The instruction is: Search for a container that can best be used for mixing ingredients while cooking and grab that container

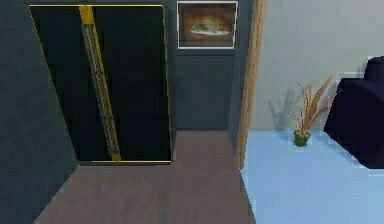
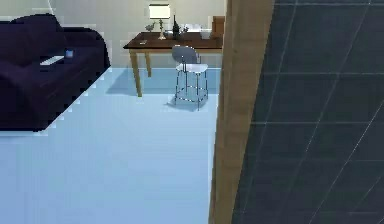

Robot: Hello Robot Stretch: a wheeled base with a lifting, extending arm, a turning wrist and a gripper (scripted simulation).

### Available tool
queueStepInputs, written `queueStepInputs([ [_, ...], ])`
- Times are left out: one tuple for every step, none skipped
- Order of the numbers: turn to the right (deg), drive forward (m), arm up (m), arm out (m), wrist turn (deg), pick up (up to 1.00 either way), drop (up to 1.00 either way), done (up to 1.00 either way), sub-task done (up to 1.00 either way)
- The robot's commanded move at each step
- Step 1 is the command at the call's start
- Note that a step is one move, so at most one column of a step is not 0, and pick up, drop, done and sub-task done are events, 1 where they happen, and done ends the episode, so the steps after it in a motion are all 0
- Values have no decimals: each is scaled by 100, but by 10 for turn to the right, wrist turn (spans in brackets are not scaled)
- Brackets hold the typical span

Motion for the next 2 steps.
queueStepInputs([
  [330,0,0,0,0,0,0,0,0],
  [0,55,0,0,0,0,0,0,0],
])
